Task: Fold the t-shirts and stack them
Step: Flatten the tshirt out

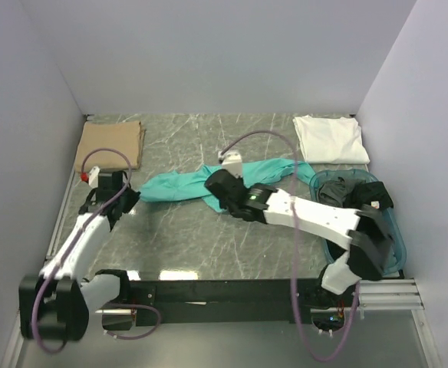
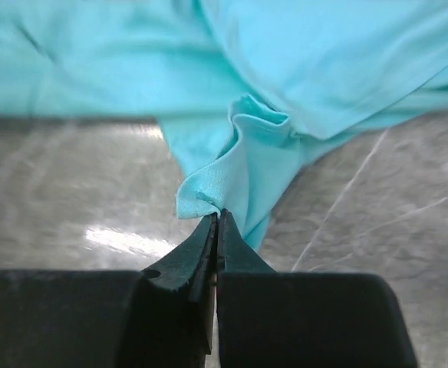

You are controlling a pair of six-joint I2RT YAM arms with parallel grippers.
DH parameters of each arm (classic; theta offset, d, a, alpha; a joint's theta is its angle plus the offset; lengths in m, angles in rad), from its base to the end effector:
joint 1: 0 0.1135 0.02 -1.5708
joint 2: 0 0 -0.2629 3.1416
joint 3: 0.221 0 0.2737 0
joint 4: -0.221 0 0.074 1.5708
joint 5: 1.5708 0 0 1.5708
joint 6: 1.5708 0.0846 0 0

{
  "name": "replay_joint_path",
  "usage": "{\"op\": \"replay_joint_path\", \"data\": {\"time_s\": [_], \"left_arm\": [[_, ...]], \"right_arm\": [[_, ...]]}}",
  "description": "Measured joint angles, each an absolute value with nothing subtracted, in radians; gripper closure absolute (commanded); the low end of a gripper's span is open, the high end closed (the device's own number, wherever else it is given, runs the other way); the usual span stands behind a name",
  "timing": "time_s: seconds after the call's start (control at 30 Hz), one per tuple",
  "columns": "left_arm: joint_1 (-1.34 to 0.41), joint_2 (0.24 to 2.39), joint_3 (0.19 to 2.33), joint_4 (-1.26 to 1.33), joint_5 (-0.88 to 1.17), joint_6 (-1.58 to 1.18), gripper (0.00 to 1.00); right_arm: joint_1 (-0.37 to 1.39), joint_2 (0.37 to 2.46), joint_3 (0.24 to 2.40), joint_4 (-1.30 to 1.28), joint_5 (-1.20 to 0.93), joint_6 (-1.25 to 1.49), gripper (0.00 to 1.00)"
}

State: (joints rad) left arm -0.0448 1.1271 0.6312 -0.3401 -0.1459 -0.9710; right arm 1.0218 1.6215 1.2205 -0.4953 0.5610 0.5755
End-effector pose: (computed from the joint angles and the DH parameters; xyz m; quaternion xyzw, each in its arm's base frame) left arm 0.2766 -0.0001 0.1596 -0.4392 0.8211 -0.1148 0.3461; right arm 0.2438 0.3122 0.2133 -0.1113 0.9046 0.0455 0.4090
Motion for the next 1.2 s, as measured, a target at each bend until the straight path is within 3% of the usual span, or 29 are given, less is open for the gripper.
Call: {"op": "replay_joint_path", "data": {"time_s": [0.27, 0.57, 1.0, 1.2], "left_arm": [[-0.058, 0.782, 0.742, -0.419, -0.154, -1.024, 0.99], [-0.06, 0.771, 1.175, -0.592, -0.27, -1.068, 0.99], [-0.06, 0.842, 1.69, -0.701, -0.277, -1.054, 0.99], [-0.06, 0.88, 1.793, -0.668, -0.251, -1.023, 0.99]], "right_arm": [[0.934, 1.283, 1.201, -0.509, 0.644, 0.532, 1.0], [0.697, 0.927, 1.281, -0.54, 0.58, 0.431, 1.0], [0.682, 0.875, 1.87, -0.64, 0.423, 0.274, 1.0], [0.682, 0.881, 1.937, -0.643, 0.427, 0.222, 1.0]]}}
